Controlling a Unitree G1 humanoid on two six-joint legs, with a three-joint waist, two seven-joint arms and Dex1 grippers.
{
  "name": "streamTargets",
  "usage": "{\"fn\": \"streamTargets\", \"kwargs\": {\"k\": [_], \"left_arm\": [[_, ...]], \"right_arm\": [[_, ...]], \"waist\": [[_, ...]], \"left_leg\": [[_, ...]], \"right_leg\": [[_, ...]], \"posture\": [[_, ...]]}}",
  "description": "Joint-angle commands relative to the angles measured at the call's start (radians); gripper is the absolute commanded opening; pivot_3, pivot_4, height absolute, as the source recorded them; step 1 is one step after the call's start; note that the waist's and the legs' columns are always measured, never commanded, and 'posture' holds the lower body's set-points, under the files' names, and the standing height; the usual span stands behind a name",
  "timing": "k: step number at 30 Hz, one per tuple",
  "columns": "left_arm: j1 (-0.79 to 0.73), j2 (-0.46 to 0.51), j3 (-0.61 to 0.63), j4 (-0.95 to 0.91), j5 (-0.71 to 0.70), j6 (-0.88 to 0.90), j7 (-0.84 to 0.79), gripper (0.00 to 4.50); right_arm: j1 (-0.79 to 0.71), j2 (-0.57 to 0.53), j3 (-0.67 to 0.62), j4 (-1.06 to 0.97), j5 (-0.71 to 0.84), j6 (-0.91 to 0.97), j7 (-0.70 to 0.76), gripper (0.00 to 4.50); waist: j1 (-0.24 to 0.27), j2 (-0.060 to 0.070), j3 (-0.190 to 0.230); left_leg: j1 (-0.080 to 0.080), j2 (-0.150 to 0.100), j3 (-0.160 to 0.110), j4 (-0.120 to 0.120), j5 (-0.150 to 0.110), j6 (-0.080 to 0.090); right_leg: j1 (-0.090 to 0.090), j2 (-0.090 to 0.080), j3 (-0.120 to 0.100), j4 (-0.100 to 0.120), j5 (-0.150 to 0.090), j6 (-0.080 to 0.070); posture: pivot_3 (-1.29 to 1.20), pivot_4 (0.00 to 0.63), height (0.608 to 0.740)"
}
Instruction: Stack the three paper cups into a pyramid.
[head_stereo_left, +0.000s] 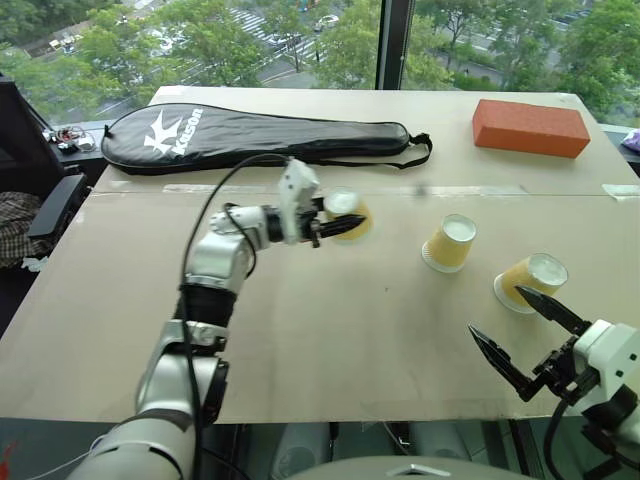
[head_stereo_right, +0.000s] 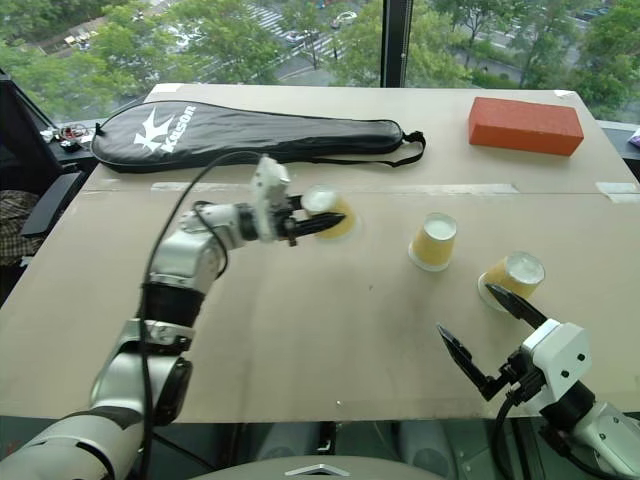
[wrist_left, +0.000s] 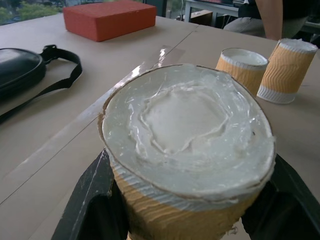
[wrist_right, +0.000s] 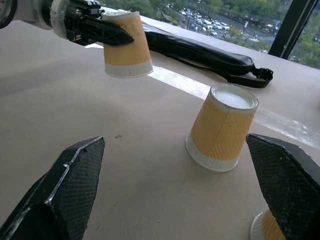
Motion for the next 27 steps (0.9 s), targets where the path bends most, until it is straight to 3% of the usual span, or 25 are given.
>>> {"fn": "streamTargets", "kwargs": {"k": [1, 11, 27], "left_arm": [[-0.059, -0.092, -0.065, 0.053, 0.047, -0.04, 0.005, 2.33], [-0.098, -0.172, -0.131, 0.203, 0.157, -0.142, 0.011, 2.33], [-0.105, -0.244, -0.135, 0.281, 0.204, -0.195, 0.002, 2.33]], "right_arm": [[0.042, 0.017, -0.036, -0.063, 0.002, -0.036, -0.031, 4.5], [0.143, 0.053, -0.065, -0.058, -0.01, -0.091, -0.052, 4.5], [0.131, 0.038, -0.074, -0.082, -0.021, -0.064, -0.107, 4.5]], "waist": [[0.0, 0.0, 0.0], [-0.001, 0.0, 0.0], [0.001, 0.0, 0.0]], "left_leg": [[0.0, 0.0, 0.0, 0.0, 0.0, 0.0], [0.0, 0.001, -0.001, 0.0, 0.0, 0.0], [0.0, 0.0, 0.0, 0.0, 0.0, 0.0]], "right_leg": [[0.0, 0.0, 0.0, 0.0, 0.0, 0.0], [0.0, 0.002, 0.0, 0.0, -0.002, 0.003], [0.0, 0.001, 0.0, 0.0, -0.002, 0.003]], "posture": [[0.0, 0.15, 0.74], [0.0, 0.15, 0.74], [0.0, 0.15, 0.74]]}}
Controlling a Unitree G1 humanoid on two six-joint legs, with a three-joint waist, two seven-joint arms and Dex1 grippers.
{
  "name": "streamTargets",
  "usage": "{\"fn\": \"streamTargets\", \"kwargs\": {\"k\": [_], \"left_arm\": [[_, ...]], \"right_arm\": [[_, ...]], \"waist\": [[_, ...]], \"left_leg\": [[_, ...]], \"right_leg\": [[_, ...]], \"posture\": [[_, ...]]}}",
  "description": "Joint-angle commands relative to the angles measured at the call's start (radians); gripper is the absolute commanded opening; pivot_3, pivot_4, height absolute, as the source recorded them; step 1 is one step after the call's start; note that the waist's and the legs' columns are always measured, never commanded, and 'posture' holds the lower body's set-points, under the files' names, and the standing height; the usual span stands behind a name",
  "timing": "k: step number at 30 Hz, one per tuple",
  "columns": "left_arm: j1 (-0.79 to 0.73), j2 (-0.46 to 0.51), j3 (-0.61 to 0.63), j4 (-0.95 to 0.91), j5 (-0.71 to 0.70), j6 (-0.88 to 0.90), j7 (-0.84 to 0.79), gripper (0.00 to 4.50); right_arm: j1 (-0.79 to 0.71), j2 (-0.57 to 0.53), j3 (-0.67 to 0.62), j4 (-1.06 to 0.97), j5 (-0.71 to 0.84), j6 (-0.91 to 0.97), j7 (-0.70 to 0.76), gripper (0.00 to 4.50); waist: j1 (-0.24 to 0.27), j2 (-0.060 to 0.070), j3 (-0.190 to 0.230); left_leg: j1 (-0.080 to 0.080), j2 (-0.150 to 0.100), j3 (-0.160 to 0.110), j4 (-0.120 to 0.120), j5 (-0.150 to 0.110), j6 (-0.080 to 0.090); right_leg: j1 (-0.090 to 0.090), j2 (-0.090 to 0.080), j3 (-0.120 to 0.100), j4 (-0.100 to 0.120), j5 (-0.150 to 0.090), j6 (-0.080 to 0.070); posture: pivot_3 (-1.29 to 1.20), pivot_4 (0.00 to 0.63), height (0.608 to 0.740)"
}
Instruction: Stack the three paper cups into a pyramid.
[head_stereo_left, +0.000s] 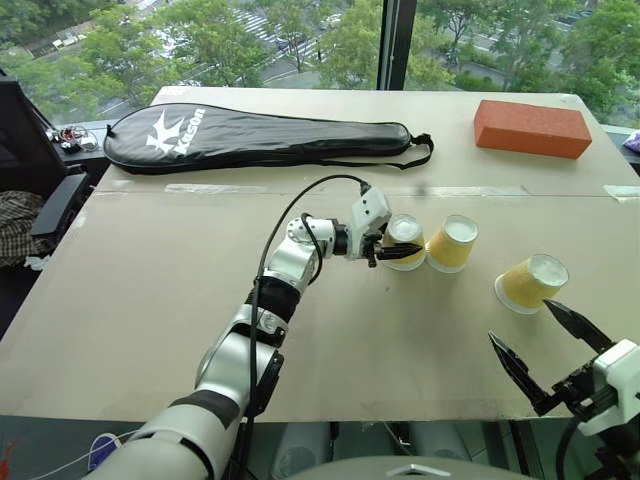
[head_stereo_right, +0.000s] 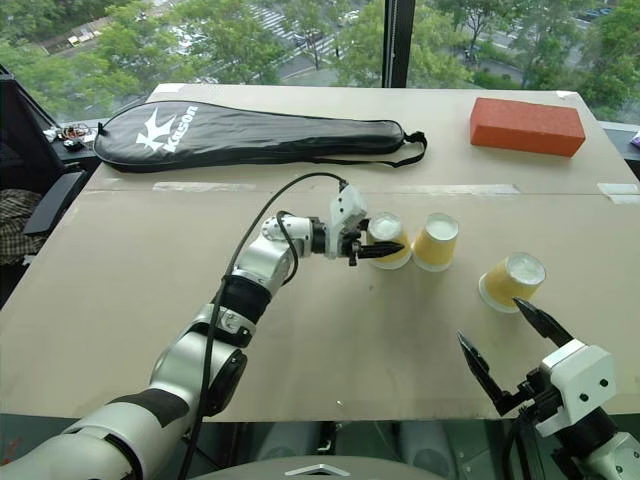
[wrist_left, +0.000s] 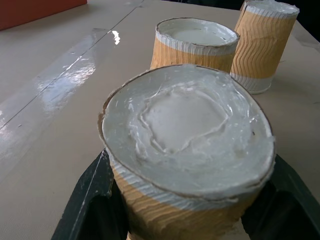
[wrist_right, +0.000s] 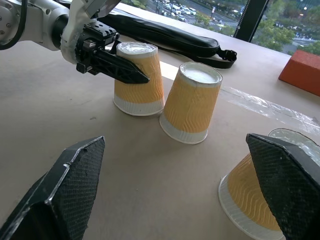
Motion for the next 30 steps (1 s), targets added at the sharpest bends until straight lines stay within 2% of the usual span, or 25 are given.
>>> {"fn": "streamTargets", "kwargs": {"k": [1, 3, 4, 5, 13, 19, 26, 30], "left_arm": [[-0.003, -0.015, -0.01, -0.006, 0.006, 0.006, -0.008, 3.11], [0.004, -0.013, -0.011, -0.024, -0.004, 0.016, -0.033, 3.75], [0.012, -0.009, -0.009, -0.043, -0.008, 0.022, -0.035, 4.34], [0.02, -0.004, -0.007, -0.062, -0.012, 0.028, -0.038, 4.43], [0.108, 0.066, 0.024, -0.295, -0.071, 0.171, -0.03, 4.43], [0.241, 0.199, 0.086, -0.547, -0.156, 0.287, -0.041, 4.43], [0.43, 0.399, 0.173, -0.932, -0.447, 0.474, -0.19, 4.43], [0.496, 0.48, 0.217, -1.072, -0.574, 0.546, -0.215, 4.43]], "right_arm": [[-0.008, -0.01, -0.035, -0.046, 0.004, 0.009, -0.025, 4.5], [-0.014, -0.01, -0.036, -0.049, 0.003, 0.018, -0.035, 4.5], [-0.027, -0.011, -0.036, -0.046, -0.004, 0.031, -0.05, 4.5], [-0.041, -0.012, -0.035, -0.044, -0.01, 0.043, -0.062, 4.5], [-0.196, -0.027, -0.036, 0.005, -0.071, 0.269, -0.215, 4.5], [-0.381, -0.023, -0.032, 0.125, -0.106, 0.38, -0.313, 4.5], [-0.45, -0.022, -0.048, 0.21, -0.079, 0.418, -0.311, 4.5], [-0.475, -0.026, -0.058, 0.267, -0.056, 0.418, -0.29, 4.5]], "waist": [[0.0, 0.0, 0.0], [-0.001, 0.0, 0.0], [-0.001, 0.0, 0.0], [-0.001, 0.0, 0.0], [-0.002, 0.001, 0.0], [-0.004, 0.002, -0.001], [0.0, 0.004, -0.001], [-0.004, 0.004, -0.001]], "left_leg": [[0.0, 0.0, 0.0, 0.0, 0.0, 0.0], [0.0, 0.0, 0.0, 0.0, 0.0, 0.0], [0.0, 0.0, 0.0, 0.0, 0.0, 0.0], [0.0, 0.0, 0.0, 0.0, 0.0, 0.0], [0.0, 0.001, 0.0, 0.0, 0.0, 0.0], [0.001, 0.002, 0.0, 0.0, 0.0, 0.0], [0.0, 0.003, 0.0, -0.002, 0.0, 0.0], [0.001, 0.003, 0.001, -0.001, 0.0, 0.0]], "right_leg": [[0.0, 0.0, 0.0, 0.0, 0.0, 0.0], [0.0, 0.0, 0.0, 0.0, 0.0, 0.0], [0.0, 0.0, 0.0, 0.0, 0.0, 0.0], [0.0, 0.0, 0.0, 0.0, 0.0, 0.0], [0.0, 0.001, 0.0, 0.001, 0.002, -0.003], [0.0, 0.0, 0.002, 0.001, 0.002, -0.004], [-0.001, 0.0, 0.0, 0.001, 0.002, -0.004], [0.0, -0.001, 0.002, 0.0, 0.002, -0.004]], "posture": [[0.0, 0.15, 0.74], [0.0, 0.15, 0.74], [0.0, 0.15, 0.74], [0.0, 0.15, 0.74], [0.0, 0.15, 0.74], [0.0, 0.15, 0.74], [0.0, 0.15, 0.74], [0.0, 0.15, 0.74]]}}
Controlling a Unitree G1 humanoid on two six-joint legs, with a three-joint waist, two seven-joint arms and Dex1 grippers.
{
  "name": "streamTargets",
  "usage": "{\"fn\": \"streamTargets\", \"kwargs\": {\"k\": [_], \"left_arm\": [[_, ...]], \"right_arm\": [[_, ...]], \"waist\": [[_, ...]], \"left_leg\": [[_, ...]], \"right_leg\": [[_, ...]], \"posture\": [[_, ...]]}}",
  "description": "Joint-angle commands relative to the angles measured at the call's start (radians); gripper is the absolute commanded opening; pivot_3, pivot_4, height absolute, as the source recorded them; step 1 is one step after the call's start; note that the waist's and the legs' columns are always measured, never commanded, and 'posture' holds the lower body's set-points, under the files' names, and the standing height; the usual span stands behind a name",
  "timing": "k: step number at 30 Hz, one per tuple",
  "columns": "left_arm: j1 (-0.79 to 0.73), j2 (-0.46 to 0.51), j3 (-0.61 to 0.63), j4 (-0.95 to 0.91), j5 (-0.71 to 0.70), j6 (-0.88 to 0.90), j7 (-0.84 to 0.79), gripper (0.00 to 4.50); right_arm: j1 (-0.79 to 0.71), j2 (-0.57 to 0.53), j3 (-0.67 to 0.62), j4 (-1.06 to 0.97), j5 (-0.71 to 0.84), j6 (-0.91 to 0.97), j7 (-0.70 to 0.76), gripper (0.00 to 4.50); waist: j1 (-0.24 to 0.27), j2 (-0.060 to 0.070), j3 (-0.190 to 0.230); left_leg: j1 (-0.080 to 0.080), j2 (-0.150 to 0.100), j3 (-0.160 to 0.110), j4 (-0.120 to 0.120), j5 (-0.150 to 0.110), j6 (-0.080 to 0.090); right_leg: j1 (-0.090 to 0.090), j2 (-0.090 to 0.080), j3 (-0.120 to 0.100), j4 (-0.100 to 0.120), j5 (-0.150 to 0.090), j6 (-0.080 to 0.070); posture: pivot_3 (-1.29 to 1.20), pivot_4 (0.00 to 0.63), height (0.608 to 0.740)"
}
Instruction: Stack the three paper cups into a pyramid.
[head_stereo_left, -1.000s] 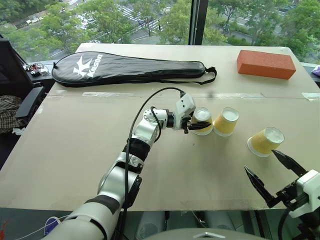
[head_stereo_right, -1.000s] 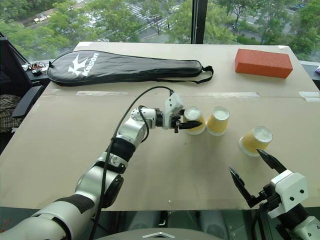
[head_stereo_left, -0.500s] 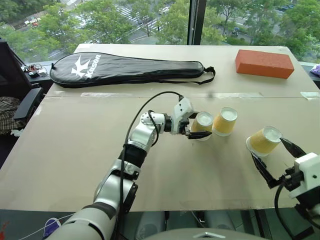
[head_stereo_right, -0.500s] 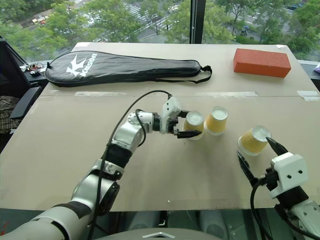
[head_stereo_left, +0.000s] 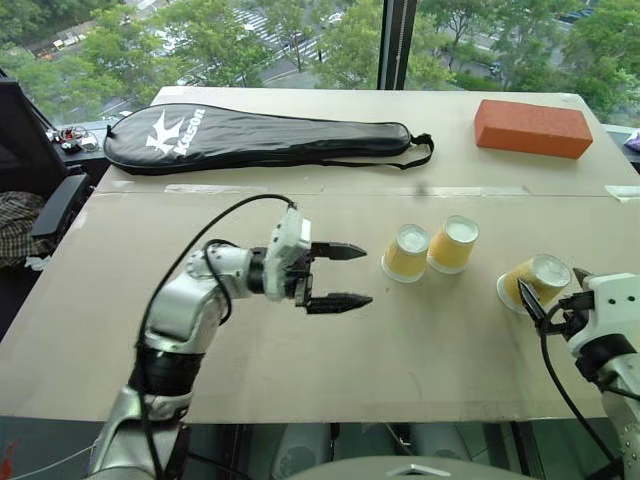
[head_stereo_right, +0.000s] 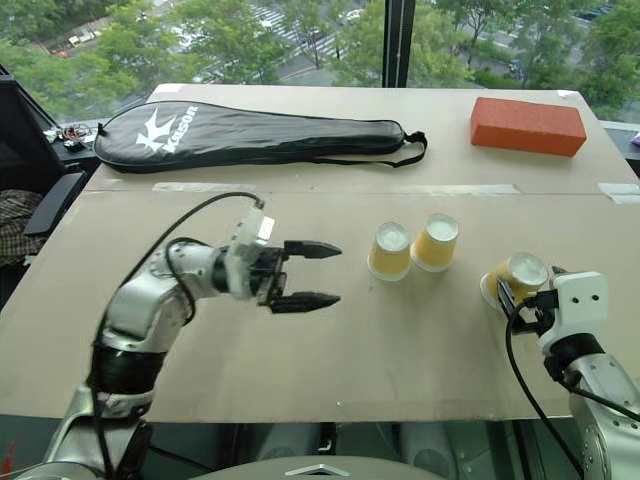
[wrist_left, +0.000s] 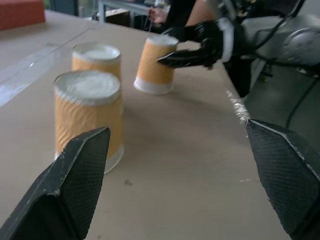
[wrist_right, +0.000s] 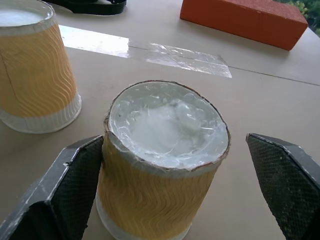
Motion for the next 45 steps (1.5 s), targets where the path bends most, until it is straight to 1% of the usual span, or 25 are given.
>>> {"fn": "streamTargets", "kwargs": {"k": [1, 2, 4, 6, 8, 9, 11, 12, 14, 15, 17, 21, 23, 26, 33, 41, 42, 43, 45], "left_arm": [[0.037, 0.051, 0.038, -0.115, -0.099, 0.039, -0.021, 4.43], [0.05, 0.063, 0.039, -0.122, -0.1, 0.034, -0.019, 4.47], [0.078, 0.077, 0.042, -0.132, -0.101, 0.014, -0.018, 4.5], [0.109, 0.074, 0.053, -0.142, -0.104, -0.006, -0.001, 4.5], [0.131, 0.077, 0.058, -0.149, -0.107, -0.016, 0.004, 4.5], [0.141, 0.078, 0.059, -0.152, -0.107, -0.022, 0.007, 4.5], [0.182, 0.054, 0.087, -0.147, -0.089, -0.075, 0.045, 4.5], [0.211, 0.032, 0.113, -0.13, -0.083, -0.115, 0.067, 4.5], [0.245, 0.029, 0.155, -0.087, -0.112, -0.122, 0.067, 4.5], [0.259, 0.035, 0.174, -0.069, -0.121, -0.122, 0.067, 4.5], [0.292, 0.049, 0.202, -0.057, -0.132, -0.12, 0.058, 4.5], [0.35, 0.054, 0.229, -0.065, -0.121, -0.141, 0.068, 4.5], [0.367, 0.048, 0.239, -0.086, -0.133, -0.136, 0.094, 4.5], [0.391, 0.05, 0.243, -0.108, -0.131, -0.14, 0.113, 4.5], [0.445, 0.046, 0.259, -0.188, -0.159, -0.124, 0.184, 4.5], [0.47, 0.053, 0.263, -0.23, -0.184, -0.117, 0.239, 4.5], [0.471, 0.053, 0.261, -0.233, -0.185, -0.117, 0.244, 4.5], [0.47, 0.054, 0.258, -0.235, -0.187, -0.116, 0.249, 4.5], [0.468, 0.056, 0.256, -0.237, -0.19, -0.113, 0.257, 4.5]], "right_arm": [[-0.018, -0.008, -0.033, 0.027, 0.028, -0.006, 0.018, 4.5], [-0.023, -0.01, -0.034, 0.042, 0.038, -0.01, 0.028, 4.24], [-0.034, -0.016, -0.033, 0.067, 0.045, -0.023, 0.045, 3.57], [-0.05, -0.032, -0.036, 0.084, 0.038, -0.039, 0.058, 2.66], [-0.06, -0.045, -0.04, 0.09, 0.038, -0.056, 0.072, 1.94], [-0.066, -0.049, -0.045, 0.09, 0.046, -0.062, 0.079, 1.8], [-0.091, -0.074, -0.067, 0.067, 0.097, -0.075, 0.125, 1.74], [-0.12, -0.103, -0.078, 0.03, 0.151, -0.06, 0.163, 1.73], [-0.18, -0.168, -0.069, -0.049, 0.247, -0.016, 0.229, 1.73], [-0.214, -0.197, -0.054, -0.08, 0.291, 0.014, 0.246, 1.73], [-0.292, -0.235, -0.013, -0.106, 0.337, 0.076, 0.234, 1.73], [-0.434, -0.28, 0.095, -0.105, 0.353, 0.179, 0.208, 1.73], [-0.498, -0.297, 0.157, -0.09, 0.353, 0.22, 0.218, 1.73], [-0.569, -0.298, 0.205, -0.063, 0.368, 0.287, 0.21, 1.73], [-0.659, -0.319, 0.257, -0.001, 0.361, 0.34, 0.245, 1.73], [-0.702, -0.333, 0.294, 0.082, 0.308, 0.342, 0.267, 1.73], [-0.704, -0.332, 0.299, 0.096, 0.297, 0.338, 0.268, 2.74], [-0.704, -0.336, 0.306, 0.109, 0.286, 0.328, 0.282, 3.11], [-0.706, -0.339, 0.308, 0.113, 0.275, 0.315, 0.299, 4.08]], "waist": [[-0.002, 0.0, 0.0], [-0.002, 0.0, 0.0], [-0.001, 0.0, 0.0], [-0.002, 0.001, 0.0], [-0.002, 0.001, 0.0], [-0.002, 0.001, 0.0], [-0.003, 0.002, 0.0], [-0.004, 0.002, 0.0], [-0.011, 0.003, 0.001], [-0.014, 0.003, 0.001], [-0.022, 0.003, 0.001], [-0.023, 0.002, 0.0], [-0.018, 0.001, 0.001], [-0.017, 0.001, 0.001], [-0.019, 0.001, 0.001], [-0.022, 0.001, 0.001], [-0.022, 0.001, 0.001], [-0.023, 0.001, 0.001], [-0.022, 0.001, 0.001]], "left_leg": [[0.0, 0.0, 0.0, 0.0, 0.0, 0.0], [0.0, 0.0, 0.001, 0.0, 0.0, 0.0], [0.001, 0.0, 0.001, 0.0, 0.0, 0.0], [0.001, 0.0, 0.0, 0.0, 0.0, 0.0], [0.001, 0.0, 0.001, 0.0, 0.0, 0.0], [0.001, 0.0, 0.001, 0.0, 0.0, 0.0], [0.001, 0.0, 0.001, 0.0, 0.0, 0.0], [0.001, 0.0, 0.001, 0.0, 0.0, 0.0], [0.001, 0.0, 0.003, 0.0, 0.0, 0.0], [0.001, 0.0, 0.002, 0.0, 0.0, 0.0], [0.002, 0.001, 0.002, 0.0, 0.0, 0.0], [0.001, 0.002, -0.001, 0.0, 0.0, 0.0], [0.0, 0.001, -0.001, 0.0, 0.0, 0.0], [-0.001, 0.001, -0.001, 0.0, 0.0, 0.0], [-0.002, 0.0, 0.0, 0.0, 0.0, 0.0], [-0.001, 0.001, -0.001, 0.0, 0.0, 0.0], [-0.001, 0.001, -0.001, 0.0, 0.0, 0.0], [-0.001, 0.001, 0.0, 0.0, 0.0, 0.0], [-0.001, 0.001, 0.0, 0.0, 0.0, 0.0]], "right_leg": [[0.0, 0.0, 0.0, 0.0, 0.0, 0.0], [0.0, 0.0, 0.001, 0.0, 0.0, 0.001], [0.0, 0.001, 0.001, 0.0, -0.001, 0.002], [0.0, 0.001, 0.001, 0.001, -0.002, 0.003], [0.0, 0.001, 0.002, 0.0, -0.002, 0.003], [0.0, 0.001, 0.002, 0.0, -0.001, 0.003], [0.0, 0.002, 0.002, 0.0, -0.001, 0.002], [0.0, 0.001, 0.002, 0.0, -0.001, 0.002], [0.0, 0.001, 0.003, 0.0, 0.0, 0.0], [-0.001, 0.002, 0.003, 0.0, 0.0, 0.0], [0.0, 0.002, 0.002, 0.001, -0.001, 0.002], [0.0, 0.004, 0.0, 0.001, -0.001, 0.002], [0.0, 0.003, -0.001, 0.0, 0.001, -0.001], [-0.001, 0.002, 0.0, -0.001, 0.001, -0.001], [-0.001, 0.0, 0.0, -0.001, 0.001, -0.001], [-0.001, 0.001, -0.001, -0.001, 0.001, -0.001], [-0.001, 0.001, -0.001, -0.001, 0.001, -0.001], [-0.001, 0.001, 0.0, -0.001, 0.001, -0.001], [-0.001, 0.001, -0.001, -0.001, 0.001, -0.001]], "posture": [[0.0, 0.15, 0.74], [0.0, 0.15, 0.74], [0.0, 0.15, 0.74], [0.0, 0.15, 0.74], [0.0, 0.15, 0.74], [0.0, 0.15, 0.74], [0.0, 0.15, 0.74], [0.0, 0.15, 0.74], [0.0, 0.15, 0.74], [0.0, 0.15, 0.74], [0.0, 0.15, 0.74], [0.0, 0.15, 0.74], [0.0, 0.15, 0.74], [0.0, 0.15, 0.74], [0.0, 0.15, 0.74], [0.0, 0.15, 0.74], [0.0, 0.15, 0.74], [0.0, 0.15, 0.74], [0.0, 0.15, 0.74]]}}
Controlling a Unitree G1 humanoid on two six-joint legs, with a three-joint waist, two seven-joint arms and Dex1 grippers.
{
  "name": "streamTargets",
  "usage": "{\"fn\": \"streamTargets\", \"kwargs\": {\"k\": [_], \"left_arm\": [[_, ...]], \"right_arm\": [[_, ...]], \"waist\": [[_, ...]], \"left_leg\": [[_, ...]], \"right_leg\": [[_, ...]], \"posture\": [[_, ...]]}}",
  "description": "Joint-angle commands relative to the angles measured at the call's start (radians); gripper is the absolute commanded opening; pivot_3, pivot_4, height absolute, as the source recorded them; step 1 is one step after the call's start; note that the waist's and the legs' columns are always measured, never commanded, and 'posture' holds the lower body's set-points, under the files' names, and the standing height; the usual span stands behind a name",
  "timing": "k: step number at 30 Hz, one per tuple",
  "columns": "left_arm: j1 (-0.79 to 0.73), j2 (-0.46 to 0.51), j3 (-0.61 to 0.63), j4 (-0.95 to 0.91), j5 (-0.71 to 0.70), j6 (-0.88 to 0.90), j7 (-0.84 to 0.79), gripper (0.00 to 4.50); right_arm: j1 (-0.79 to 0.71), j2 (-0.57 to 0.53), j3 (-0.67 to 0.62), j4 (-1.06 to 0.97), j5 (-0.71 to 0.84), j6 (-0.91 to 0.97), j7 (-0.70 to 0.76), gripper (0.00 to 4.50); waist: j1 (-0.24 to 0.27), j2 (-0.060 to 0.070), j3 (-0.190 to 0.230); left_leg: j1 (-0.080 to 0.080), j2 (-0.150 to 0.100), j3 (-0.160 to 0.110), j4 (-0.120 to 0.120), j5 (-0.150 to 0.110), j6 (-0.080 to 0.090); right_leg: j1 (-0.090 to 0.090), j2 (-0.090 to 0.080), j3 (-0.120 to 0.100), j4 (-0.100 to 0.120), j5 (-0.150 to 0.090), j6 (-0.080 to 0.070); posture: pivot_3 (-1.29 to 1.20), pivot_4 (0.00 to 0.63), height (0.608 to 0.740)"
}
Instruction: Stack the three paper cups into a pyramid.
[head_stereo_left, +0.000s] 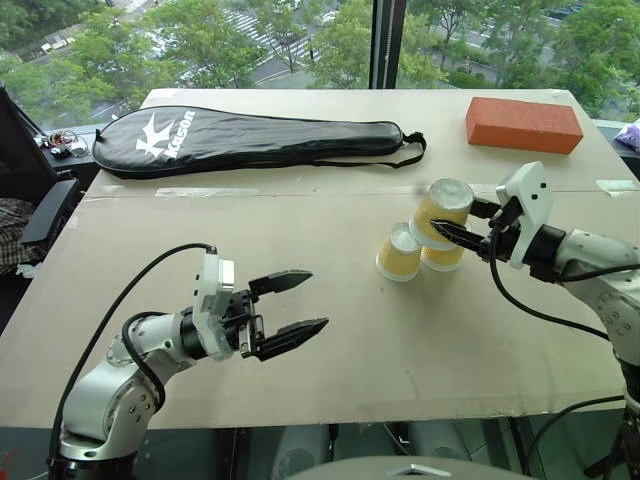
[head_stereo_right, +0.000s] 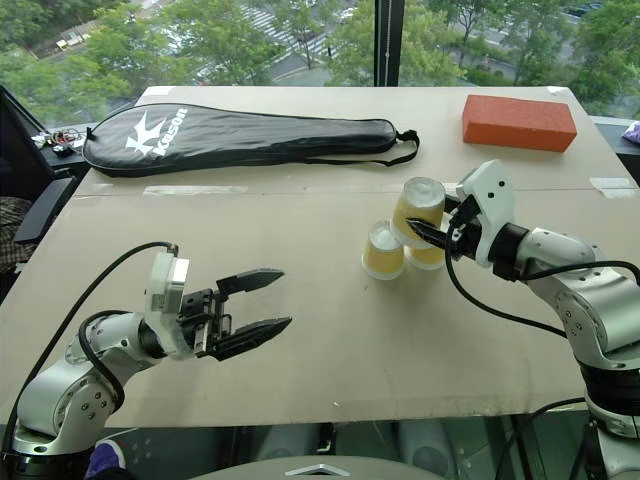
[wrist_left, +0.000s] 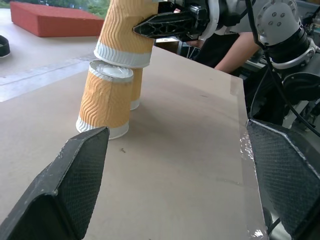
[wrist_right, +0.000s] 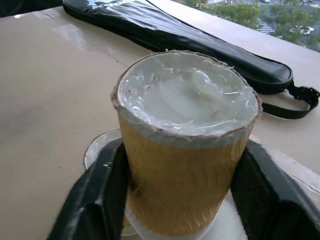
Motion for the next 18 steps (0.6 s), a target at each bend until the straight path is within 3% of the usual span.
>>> {"fn": "streamTargets", "kwargs": {"k": [1, 8, 12, 18], "left_arm": [[-0.005, 0.011, 0.017, -0.049, -0.029, 0.001, 0.016, 4.5], [-0.007, 0.01, 0.007, -0.054, 0.01, 0.017, 0.111, 4.5], [0.029, 0.009, 0.026, -0.037, 0.035, 0.01, 0.152, 4.5], [0.113, 0.033, 0.103, 0.035, 0.062, -0.03, 0.114, 4.5]], "right_arm": [[-0.011, -0.012, -0.014, -0.005, -0.019, -0.032, 0.028, 4.45], [0.078, -0.043, -0.149, -0.088, 0.034, -0.075, 0.093, 4.45], [0.298, -0.058, -0.37, -0.187, 0.17, -0.079, 0.192, 4.45], [0.632, -0.014, -0.532, -0.271, 0.17, -0.16, 0.271, 4.45]], "waist": [[0.001, 0.0, 0.0], [0.004, 0.0, 0.0], [0.019, 0.0, 0.0], [0.021, 0.0, 0.0]], "left_leg": [[0.0, 0.0, 0.0, 0.0, 0.0, 0.0], [-0.001, 0.0, -0.001, 0.0, 0.0, 0.0], [-0.001, 0.0, -0.002, -0.001, 0.0, 0.0], [0.001, 0.002, 0.0, -0.001, 0.0, 0.0]], "right_leg": [[0.0, 0.0, 0.0, 0.0, 0.0, 0.0], [0.0, 0.0, 0.0, 0.0, 0.0, 0.0], [0.0, 0.0, -0.002, -0.001, 0.0, 0.001], [0.0, 0.001, 0.0, -0.001, -0.003, 0.004]], "posture": [[0.0, 0.15, 0.74], [0.0, 0.15, 0.74], [0.0, 0.15, 0.74], [0.0, 0.15, 0.74]]}}
